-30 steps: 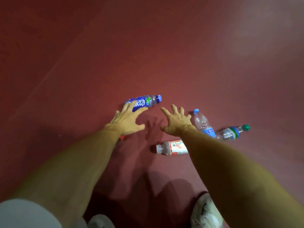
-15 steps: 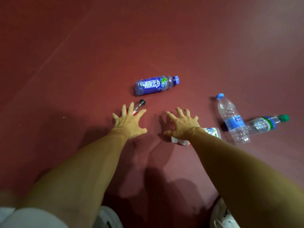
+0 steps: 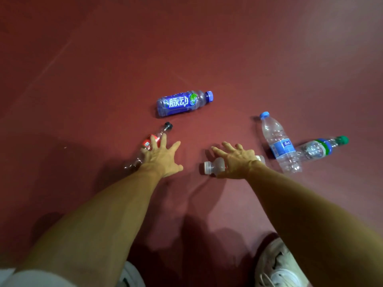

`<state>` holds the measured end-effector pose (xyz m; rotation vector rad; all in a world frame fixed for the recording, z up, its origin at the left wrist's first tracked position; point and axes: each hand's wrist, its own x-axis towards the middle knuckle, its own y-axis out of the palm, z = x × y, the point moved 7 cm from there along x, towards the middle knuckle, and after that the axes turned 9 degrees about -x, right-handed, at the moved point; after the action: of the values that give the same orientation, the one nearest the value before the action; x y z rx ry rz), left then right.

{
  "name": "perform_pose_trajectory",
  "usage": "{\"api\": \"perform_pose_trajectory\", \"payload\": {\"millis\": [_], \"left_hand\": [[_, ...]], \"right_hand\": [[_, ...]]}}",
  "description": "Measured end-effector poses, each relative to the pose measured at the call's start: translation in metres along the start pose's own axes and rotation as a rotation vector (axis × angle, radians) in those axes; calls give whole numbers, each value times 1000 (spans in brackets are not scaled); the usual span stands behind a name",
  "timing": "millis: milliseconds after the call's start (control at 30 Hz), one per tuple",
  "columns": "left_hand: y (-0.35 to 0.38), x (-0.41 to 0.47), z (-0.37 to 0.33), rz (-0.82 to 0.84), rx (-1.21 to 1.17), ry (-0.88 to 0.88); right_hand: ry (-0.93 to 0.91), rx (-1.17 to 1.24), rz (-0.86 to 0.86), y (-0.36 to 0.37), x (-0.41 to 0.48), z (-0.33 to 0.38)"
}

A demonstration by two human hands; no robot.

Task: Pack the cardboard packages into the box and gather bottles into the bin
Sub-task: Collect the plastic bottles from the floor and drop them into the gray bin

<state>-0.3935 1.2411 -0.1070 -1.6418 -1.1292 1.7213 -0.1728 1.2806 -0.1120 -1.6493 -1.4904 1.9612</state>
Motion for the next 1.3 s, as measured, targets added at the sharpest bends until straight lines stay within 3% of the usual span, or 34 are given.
{"api": "perform_pose_trajectory", "payload": {"millis": [167, 367, 533, 633, 767, 1000, 1167, 1300], "left_hand": [[-9, -6, -5, -111, 41, 68], [9, -8, 33, 40, -55, -39], [0, -9, 32, -106, -48, 38], [3, -8, 31, -95, -126, -3], [9, -5, 29, -82, -171, -31], [11, -9, 17, -48, -283, -50], [18, -15, 9, -39, -309, -61], [14, -12, 20, -62, -318, -90]], "right_hand": [[-11, 25, -86, -18, 13, 34], [-29, 36, -134, -29, 18, 62], [-103, 66, -162, -31, 21, 71], [-89, 117, -215, -36, 25, 66], [-57, 185, -174, -36, 27, 58], [-56, 83, -100, -17, 15, 53], [-15, 91, -193, -15, 15, 46], [16, 81, -154, -13, 15, 45]]}}
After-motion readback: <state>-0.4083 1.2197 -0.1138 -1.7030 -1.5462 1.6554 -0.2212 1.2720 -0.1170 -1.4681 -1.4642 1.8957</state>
